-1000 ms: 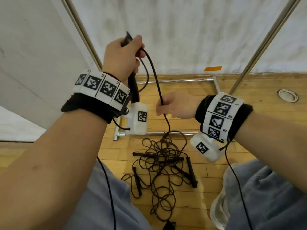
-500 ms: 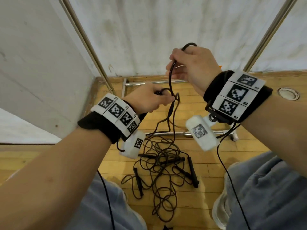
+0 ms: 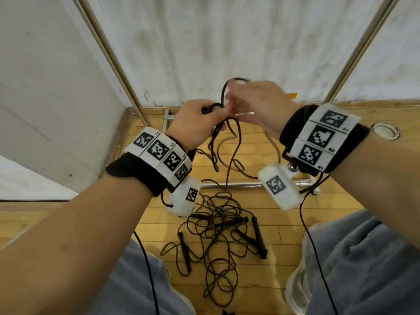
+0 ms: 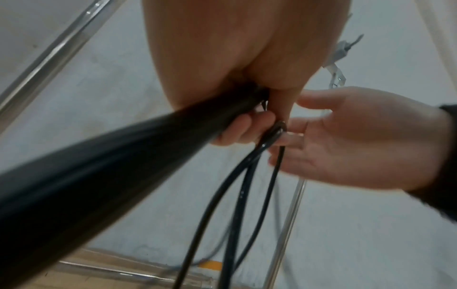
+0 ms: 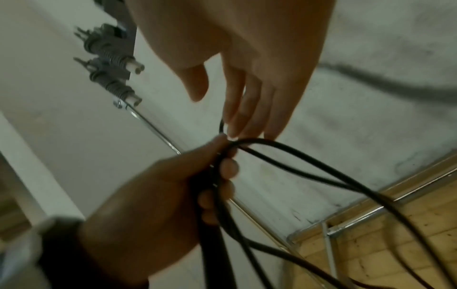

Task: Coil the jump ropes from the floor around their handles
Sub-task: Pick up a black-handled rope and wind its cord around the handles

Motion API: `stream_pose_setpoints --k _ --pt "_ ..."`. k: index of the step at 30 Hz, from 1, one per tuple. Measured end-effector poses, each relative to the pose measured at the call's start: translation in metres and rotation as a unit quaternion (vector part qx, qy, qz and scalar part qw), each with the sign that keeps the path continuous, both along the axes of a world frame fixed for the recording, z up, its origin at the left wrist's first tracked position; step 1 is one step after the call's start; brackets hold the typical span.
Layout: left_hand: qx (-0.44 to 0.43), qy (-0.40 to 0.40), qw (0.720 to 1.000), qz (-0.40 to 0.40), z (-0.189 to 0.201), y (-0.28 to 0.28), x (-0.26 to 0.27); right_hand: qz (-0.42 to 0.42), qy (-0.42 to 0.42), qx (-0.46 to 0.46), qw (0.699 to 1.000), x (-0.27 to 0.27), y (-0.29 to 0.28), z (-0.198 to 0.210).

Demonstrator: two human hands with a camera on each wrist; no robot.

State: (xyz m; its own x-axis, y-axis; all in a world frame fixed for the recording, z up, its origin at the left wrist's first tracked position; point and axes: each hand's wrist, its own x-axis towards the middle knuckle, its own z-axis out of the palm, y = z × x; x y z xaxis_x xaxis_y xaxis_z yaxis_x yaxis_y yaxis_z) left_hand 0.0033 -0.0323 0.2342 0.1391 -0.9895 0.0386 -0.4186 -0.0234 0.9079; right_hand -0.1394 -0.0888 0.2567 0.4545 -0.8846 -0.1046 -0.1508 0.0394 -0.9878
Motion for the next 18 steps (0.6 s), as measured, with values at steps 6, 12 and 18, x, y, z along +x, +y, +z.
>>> stream_pose_setpoints --k 6,12,18 --pt "-0.037 -0.019 0.991 0.125 0.007 -0.008 0.02 0.195 0.21 -0.071 0.955 0.002 0.005 -0.022" --pt "-0.024 0.007 0.973 0.228 0.01 -0.014 0.055 0.274 0.246 0.035 0.929 -0.001 0.014 -0.027" --pt "0.046 -0.011 0.971 0.236 0.004 -0.013 0.059 0.03 -0.072 0.166 0.983 0.005 0.008 -0.009"
